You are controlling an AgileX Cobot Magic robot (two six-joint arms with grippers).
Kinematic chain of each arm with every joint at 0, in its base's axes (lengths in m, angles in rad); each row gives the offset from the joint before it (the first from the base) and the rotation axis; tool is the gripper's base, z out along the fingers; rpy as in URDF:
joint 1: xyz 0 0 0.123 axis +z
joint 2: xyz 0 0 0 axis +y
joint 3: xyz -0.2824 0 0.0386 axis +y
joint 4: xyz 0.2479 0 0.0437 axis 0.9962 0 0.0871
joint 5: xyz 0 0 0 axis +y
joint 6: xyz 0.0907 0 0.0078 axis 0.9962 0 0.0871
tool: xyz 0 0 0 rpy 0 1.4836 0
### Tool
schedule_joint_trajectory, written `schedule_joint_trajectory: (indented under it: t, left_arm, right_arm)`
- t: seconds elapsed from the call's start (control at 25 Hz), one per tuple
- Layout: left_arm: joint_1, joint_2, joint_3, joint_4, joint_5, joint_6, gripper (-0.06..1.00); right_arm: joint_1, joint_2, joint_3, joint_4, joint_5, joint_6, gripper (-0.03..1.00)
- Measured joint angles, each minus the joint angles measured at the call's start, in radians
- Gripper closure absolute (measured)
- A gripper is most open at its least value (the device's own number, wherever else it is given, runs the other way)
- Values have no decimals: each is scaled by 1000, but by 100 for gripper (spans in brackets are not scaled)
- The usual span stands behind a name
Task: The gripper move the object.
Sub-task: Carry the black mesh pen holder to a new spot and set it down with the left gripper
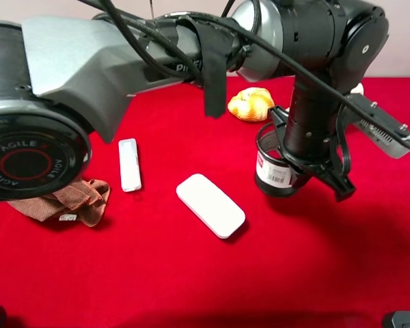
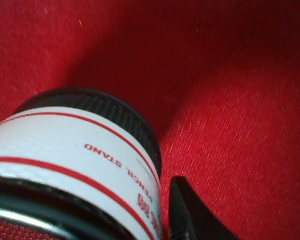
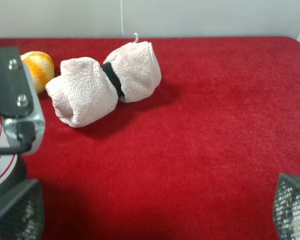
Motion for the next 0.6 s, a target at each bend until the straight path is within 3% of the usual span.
schedule_joint_trajectory:
  t: [0.6]
  left_arm:
    - [-5, 32, 89, 24, 0, -6, 84]
  right_arm:
    - [0, 0, 0, 0, 0, 0, 28]
